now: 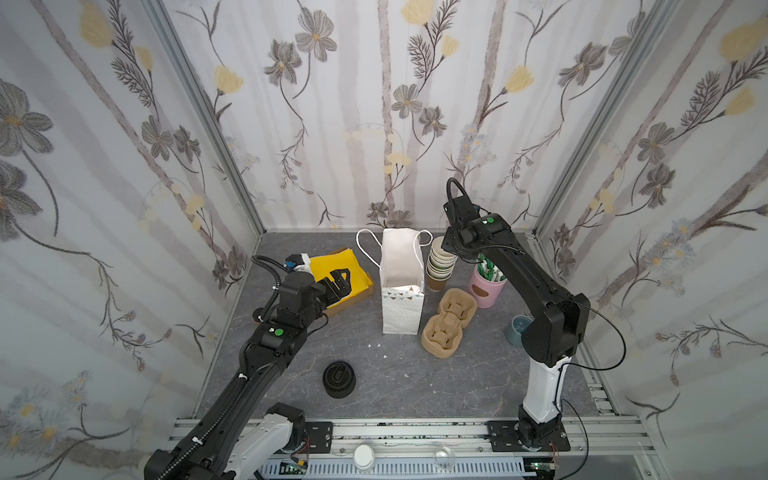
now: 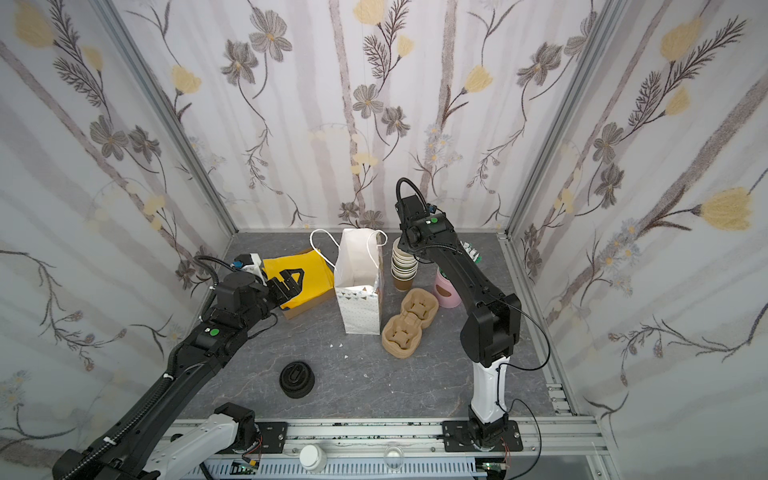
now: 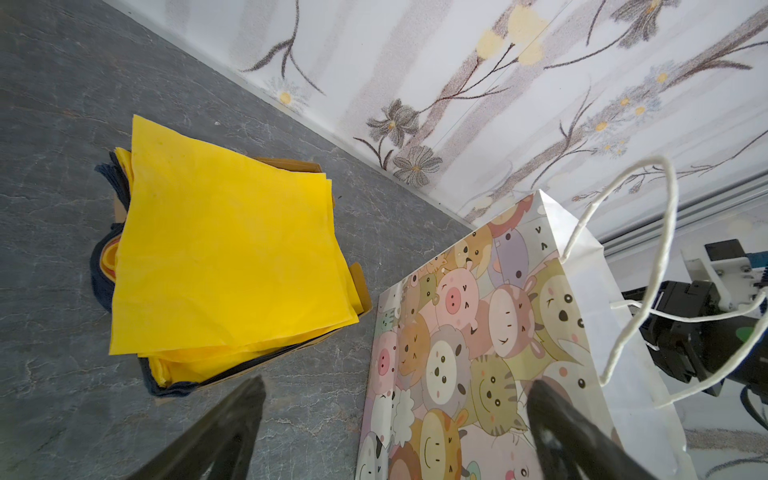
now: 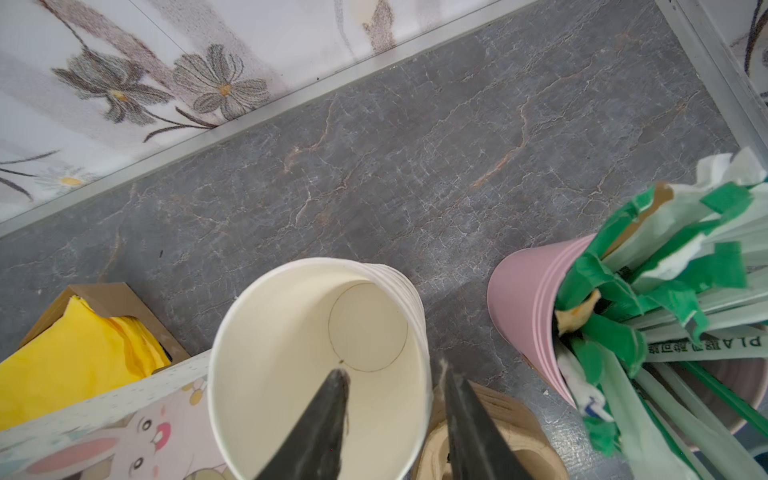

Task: Pack the takeout coffee
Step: 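Grasp the top green paper cup with the right gripper while the left arm rises, then lift the green cup off the stack with the right gripper toward the robot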

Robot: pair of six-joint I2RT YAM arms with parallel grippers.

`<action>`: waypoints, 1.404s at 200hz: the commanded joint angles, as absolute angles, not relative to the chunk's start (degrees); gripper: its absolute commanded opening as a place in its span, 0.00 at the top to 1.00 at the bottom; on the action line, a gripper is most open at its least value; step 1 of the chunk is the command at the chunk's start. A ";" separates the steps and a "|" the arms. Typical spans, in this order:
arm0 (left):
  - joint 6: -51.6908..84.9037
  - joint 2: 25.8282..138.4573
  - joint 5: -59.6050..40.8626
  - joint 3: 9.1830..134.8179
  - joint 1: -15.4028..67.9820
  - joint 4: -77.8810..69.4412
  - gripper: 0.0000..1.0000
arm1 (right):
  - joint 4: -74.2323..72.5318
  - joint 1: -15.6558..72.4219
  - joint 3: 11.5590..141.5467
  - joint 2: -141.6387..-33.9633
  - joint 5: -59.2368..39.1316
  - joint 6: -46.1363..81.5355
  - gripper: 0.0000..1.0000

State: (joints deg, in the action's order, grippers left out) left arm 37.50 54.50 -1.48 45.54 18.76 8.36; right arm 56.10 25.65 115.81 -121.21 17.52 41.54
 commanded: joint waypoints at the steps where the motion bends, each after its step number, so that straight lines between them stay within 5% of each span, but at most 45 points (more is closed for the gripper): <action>1: 37.97 54.92 -0.18 46.47 18.72 7.38 0.00 | 56.16 25.66 116.36 -121.90 18.44 42.16 0.68; 21: 37.94 55.36 0.04 47.14 18.78 7.38 0.00 | 56.06 25.66 116.66 -122.08 19.02 42.09 0.76; 88: 38.12 55.57 0.18 47.64 18.73 7.38 0.00 | 56.51 25.66 116.93 -122.95 19.85 42.00 0.78; 157: 37.97 55.52 0.27 48.33 18.73 7.38 0.00 | 57.31 25.49 118.64 -122.27 19.96 42.30 1.00; 281: 39.21 54.72 -0.33 48.46 18.74 7.38 0.00 | 55.83 24.79 119.06 -111.09 18.07 45.73 1.00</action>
